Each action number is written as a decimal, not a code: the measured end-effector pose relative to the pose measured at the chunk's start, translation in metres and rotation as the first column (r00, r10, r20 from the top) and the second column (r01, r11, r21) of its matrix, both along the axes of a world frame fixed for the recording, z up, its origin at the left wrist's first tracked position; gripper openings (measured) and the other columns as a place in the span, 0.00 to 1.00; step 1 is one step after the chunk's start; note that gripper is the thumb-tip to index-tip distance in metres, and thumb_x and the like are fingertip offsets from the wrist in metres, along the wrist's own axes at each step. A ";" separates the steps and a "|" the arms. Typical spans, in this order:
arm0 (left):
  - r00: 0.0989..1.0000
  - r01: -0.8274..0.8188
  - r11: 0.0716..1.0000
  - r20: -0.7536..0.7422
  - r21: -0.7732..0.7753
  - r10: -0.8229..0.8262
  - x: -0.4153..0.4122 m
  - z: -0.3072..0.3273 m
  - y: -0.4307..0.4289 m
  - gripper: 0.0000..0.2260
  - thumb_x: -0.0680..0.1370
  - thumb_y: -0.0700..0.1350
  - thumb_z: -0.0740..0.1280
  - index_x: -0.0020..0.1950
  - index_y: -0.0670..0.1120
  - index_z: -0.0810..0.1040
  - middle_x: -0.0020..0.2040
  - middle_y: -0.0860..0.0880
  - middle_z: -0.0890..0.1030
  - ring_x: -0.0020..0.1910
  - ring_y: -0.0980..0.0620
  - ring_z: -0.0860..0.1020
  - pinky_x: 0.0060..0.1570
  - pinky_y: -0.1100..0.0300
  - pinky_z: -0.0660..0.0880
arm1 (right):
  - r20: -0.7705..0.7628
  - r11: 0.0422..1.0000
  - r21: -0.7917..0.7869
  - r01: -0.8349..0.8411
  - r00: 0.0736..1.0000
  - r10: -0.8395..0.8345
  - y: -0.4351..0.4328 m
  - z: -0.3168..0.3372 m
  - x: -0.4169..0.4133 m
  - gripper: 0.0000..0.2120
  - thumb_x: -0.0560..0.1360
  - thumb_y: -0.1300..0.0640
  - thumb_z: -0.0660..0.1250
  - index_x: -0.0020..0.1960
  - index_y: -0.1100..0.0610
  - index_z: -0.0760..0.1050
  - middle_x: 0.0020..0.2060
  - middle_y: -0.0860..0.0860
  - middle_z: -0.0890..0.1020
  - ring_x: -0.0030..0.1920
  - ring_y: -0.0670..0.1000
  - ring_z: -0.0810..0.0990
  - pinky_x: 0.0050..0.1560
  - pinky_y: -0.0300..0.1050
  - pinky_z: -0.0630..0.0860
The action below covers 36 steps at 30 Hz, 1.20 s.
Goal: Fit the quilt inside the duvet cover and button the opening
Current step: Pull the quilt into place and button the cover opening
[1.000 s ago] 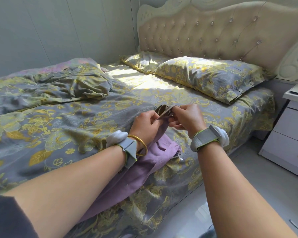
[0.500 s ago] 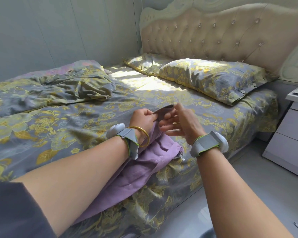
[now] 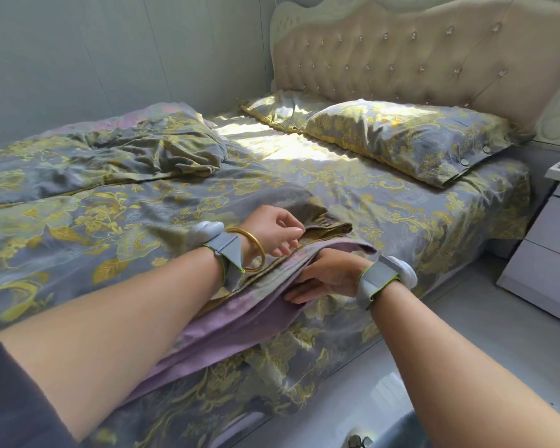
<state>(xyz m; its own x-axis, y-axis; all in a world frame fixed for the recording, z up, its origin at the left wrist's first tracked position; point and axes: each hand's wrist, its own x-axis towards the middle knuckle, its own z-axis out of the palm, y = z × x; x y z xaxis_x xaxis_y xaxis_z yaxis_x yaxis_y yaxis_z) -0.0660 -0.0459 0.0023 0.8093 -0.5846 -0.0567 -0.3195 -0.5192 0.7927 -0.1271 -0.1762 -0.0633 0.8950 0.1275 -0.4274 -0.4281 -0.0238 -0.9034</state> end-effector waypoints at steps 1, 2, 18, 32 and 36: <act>1.000 0.006 0.999 0.028 0.046 -0.008 -0.003 -0.001 0.009 0.05 0.77 0.41 0.66 0.51 0.42 0.80 0.38 0.46 0.82 0.32 0.51 0.78 0.34 0.60 0.75 | -0.006 1.000 0.028 -0.011 1.000 0.011 -0.001 0.000 -0.002 0.12 0.76 0.74 0.61 0.56 0.68 0.77 0.48 0.65 0.83 0.45 0.60 0.84 0.50 0.52 0.82; 0.998 0.013 0.995 0.059 0.094 -0.018 -0.005 -0.003 0.020 0.05 0.77 0.40 0.67 0.50 0.42 0.80 0.38 0.46 0.82 0.33 0.51 0.79 0.35 0.59 0.76 | -0.017 0.998 0.048 -0.036 0.999 0.037 0.000 0.000 -0.004 0.12 0.75 0.75 0.61 0.55 0.67 0.78 0.48 0.64 0.83 0.45 0.60 0.84 0.51 0.53 0.82; 0.855 -0.100 0.921 0.506 0.375 -0.114 -0.030 -0.067 0.075 0.06 0.72 0.46 0.68 0.47 0.51 0.73 0.49 0.51 0.78 0.50 0.48 0.76 0.45 0.57 0.71 | -0.068 0.986 0.004 -0.166 0.984 0.166 0.018 -0.004 -0.012 0.15 0.79 0.61 0.63 0.59 0.71 0.77 0.55 0.64 0.83 0.57 0.62 0.82 0.58 0.56 0.78; 0.912 -0.410 0.874 -0.141 -0.261 0.385 0.008 -0.041 0.078 0.04 0.72 0.40 0.73 0.45 0.41 0.83 0.33 0.50 0.78 0.34 0.57 0.73 0.31 0.74 0.71 | -0.158 0.965 0.131 -0.228 0.956 0.248 0.029 -0.013 -0.013 0.16 0.83 0.61 0.53 0.61 0.68 0.75 0.55 0.60 0.83 0.59 0.59 0.81 0.62 0.52 0.76; 0.952 -0.305 0.938 -0.019 -0.164 0.306 0.007 -0.041 0.081 0.03 0.71 0.44 0.74 0.42 0.45 0.83 0.33 0.52 0.79 0.33 0.58 0.74 0.38 0.69 0.71 | -0.106 0.969 0.210 -0.128 0.983 0.153 0.028 -0.010 -0.010 0.16 0.82 0.60 0.55 0.62 0.70 0.74 0.58 0.68 0.79 0.61 0.64 0.78 0.62 0.56 0.75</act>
